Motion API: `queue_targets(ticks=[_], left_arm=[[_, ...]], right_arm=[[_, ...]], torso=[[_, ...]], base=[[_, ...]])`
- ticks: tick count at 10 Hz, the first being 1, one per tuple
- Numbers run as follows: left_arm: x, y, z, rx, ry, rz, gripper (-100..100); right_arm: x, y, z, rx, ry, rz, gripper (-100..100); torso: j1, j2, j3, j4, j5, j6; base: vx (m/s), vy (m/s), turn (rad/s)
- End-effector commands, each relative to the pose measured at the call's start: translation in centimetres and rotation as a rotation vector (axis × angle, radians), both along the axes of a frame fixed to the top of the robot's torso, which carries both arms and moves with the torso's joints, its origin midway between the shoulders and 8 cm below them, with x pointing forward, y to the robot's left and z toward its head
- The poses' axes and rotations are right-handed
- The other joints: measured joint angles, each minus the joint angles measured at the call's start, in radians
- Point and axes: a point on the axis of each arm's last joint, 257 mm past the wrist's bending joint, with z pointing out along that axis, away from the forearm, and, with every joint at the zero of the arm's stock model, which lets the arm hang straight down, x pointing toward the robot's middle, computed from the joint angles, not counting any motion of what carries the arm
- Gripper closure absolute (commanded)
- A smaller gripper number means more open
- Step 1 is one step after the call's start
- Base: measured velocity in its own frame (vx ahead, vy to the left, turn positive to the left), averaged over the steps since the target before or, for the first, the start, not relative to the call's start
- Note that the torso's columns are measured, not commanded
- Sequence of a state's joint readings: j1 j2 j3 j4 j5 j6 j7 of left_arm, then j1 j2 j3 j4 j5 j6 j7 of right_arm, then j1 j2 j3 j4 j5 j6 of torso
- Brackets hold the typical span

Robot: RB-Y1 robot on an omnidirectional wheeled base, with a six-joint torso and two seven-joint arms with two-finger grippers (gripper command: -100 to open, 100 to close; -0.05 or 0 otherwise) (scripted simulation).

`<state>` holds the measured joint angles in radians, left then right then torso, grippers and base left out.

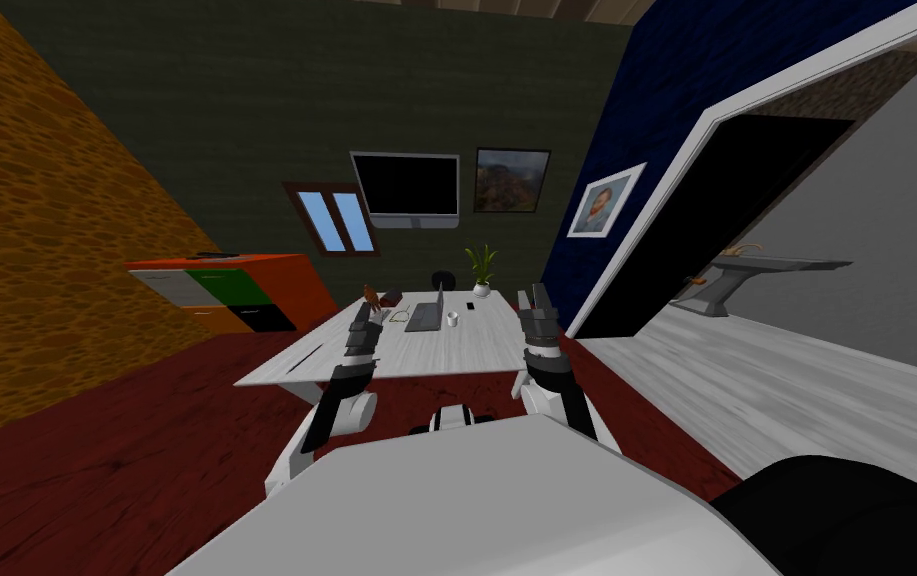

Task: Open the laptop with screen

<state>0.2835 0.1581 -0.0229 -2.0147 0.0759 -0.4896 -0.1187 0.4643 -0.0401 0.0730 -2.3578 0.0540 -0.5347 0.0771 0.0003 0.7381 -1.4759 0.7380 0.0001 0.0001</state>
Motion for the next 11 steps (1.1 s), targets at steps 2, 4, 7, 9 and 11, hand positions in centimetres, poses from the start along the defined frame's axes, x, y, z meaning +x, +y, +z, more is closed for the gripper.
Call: queue_targets(ticks=[2, 4, 7, 9, 11], left_arm=[[2.6, -0.1, -1.8, 0.029, 0.038, 0.015, -100], [3.9, 0.1, -3.1, 0.040, 0.066, 0.023, -100], [5.2, 0.2, -4.7, 0.053, 0.100, 0.032, -100], [6.5, 0.3, -5.8, 0.066, 0.123, 0.039, -100], [7.7, 0.3, -6.9, 0.079, 0.148, 0.046, -100]], right_arm=[[0.0, 0.0, 0.0, 0.000, 0.000, 0.000, 0], [0.0, 0.0, 0.0, 0.000, 0.000, 0.000, 0], [0.0, 0.0, 0.0, 0.000, 0.000, 0.000, 0], [0.0, 0.0, 0.0, 0.000, 0.000, 0.000, 0], [0.0, 0.0, 0.0, 0.000, 0.000, 0.000, 0]], torso=[[0.000, 0.000, 0.000, 0.000, 0.000, 0.000], [0.000, 0.000, 0.000, 0.000, 0.000, 0.000], [-0.001, 0.000, 0.000, 0.000, 0.000, 0.000], [0.000, 0.000, 0.000, 0.000, 0.000, 0.000], [0.000, 0.000, 0.000, 0.000, 0.000, 0.000]], base=[[0.012, -0.034, -0.010], [0.016, -0.035, -0.010], [0.011, -0.034, -0.011], [0.010, -0.029, -0.011], [0.014, -0.034, -0.012]])
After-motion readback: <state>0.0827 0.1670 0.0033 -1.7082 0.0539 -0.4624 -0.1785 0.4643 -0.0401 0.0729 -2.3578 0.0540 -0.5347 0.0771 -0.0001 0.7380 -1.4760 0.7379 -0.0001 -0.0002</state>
